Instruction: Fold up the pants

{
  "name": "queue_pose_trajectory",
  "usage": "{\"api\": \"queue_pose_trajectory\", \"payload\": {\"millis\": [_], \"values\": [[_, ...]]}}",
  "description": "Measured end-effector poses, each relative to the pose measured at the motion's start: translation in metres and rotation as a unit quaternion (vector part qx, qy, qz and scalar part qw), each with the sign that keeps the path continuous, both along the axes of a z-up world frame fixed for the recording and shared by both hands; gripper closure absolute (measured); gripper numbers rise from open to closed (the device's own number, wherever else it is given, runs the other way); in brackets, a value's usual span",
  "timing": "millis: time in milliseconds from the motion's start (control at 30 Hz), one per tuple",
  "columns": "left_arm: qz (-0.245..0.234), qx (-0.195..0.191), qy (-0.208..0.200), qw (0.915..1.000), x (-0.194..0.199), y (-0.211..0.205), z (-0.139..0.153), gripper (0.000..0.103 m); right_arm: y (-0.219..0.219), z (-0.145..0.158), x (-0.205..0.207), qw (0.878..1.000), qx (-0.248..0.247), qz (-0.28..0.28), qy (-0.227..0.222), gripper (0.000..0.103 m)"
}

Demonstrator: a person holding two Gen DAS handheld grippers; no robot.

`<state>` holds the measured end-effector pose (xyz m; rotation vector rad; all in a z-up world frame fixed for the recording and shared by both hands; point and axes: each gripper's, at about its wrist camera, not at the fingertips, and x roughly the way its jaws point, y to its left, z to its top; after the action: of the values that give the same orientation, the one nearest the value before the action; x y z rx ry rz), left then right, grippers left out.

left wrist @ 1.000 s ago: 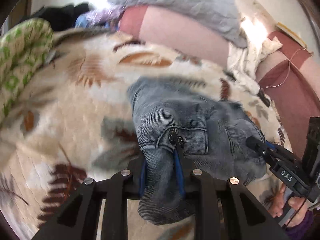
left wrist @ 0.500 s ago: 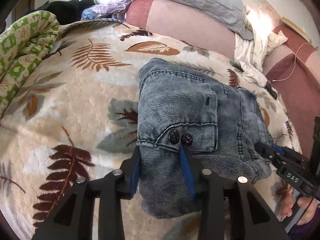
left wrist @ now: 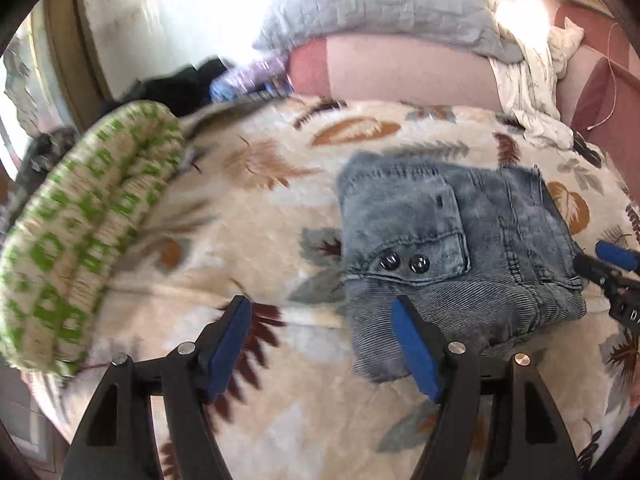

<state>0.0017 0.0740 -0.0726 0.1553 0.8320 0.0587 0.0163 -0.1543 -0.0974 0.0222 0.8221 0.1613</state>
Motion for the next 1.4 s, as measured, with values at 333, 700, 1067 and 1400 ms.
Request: {"api": "queue_pose_trajectory", "payload": {"millis": [333, 700, 1067, 1400], "values": [[0.004, 0.024, -0.104, 0.9943, -0.048, -0.004, 0.063, 0.026, 0.008, 0.042, -0.047, 0.995, 0.010, 0.000, -0.102, 0.033], [0.012, 0.023, -0.133, 0.9908, -0.079, -0.014, 0.090, 0.025, 0.009, 0.065, -0.093, 0.986, 0.045, 0.000, -0.158, 0.027], [0.033, 0.019, -0.142, 0.9892, -0.085, -0.014, 0.088, 0.025, 0.017, 0.068, -0.118, 0.982, 0.062, -0.003, -0.179, 0.017], [0.044, 0.021, -0.146, 0.9881, -0.083, -0.010, 0.083, 0.025, 0.011, 0.068, -0.118, 0.979, 0.057, -0.022, -0.195, 0.017]]}}
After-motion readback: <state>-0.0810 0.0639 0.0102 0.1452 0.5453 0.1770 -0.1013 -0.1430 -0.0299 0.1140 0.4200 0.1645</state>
